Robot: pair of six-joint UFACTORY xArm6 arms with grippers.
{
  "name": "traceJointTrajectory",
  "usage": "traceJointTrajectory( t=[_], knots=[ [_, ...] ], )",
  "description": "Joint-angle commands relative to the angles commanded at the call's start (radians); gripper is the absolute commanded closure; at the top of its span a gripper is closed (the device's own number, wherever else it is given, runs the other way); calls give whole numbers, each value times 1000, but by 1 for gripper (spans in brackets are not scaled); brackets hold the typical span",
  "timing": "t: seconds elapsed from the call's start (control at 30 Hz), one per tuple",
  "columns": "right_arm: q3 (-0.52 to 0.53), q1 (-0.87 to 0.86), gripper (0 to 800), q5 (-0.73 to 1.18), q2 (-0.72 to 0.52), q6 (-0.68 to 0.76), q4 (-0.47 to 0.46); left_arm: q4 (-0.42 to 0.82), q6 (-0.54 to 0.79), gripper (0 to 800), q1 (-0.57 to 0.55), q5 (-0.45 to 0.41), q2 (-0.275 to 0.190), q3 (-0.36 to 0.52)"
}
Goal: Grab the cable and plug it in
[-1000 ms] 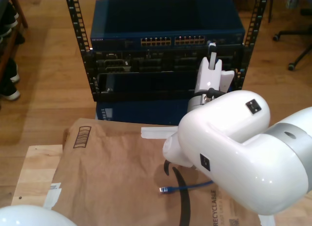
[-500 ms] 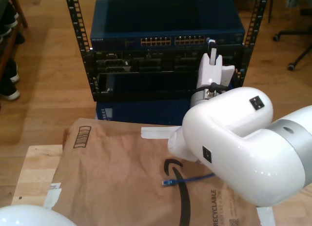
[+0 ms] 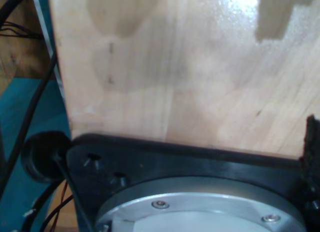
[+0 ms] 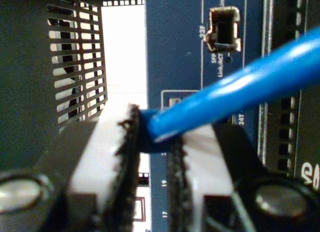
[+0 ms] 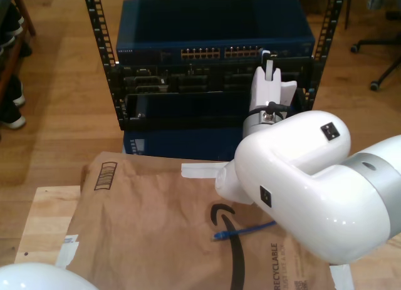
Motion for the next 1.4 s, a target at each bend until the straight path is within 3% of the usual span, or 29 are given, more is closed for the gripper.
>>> traceJointTrajectory(
  t=[1.4],
  knots=[
    [-58, -11, 800, 21, 38, 0, -6, 0, 0, 1, -2, 0, 0, 0]
  ],
)
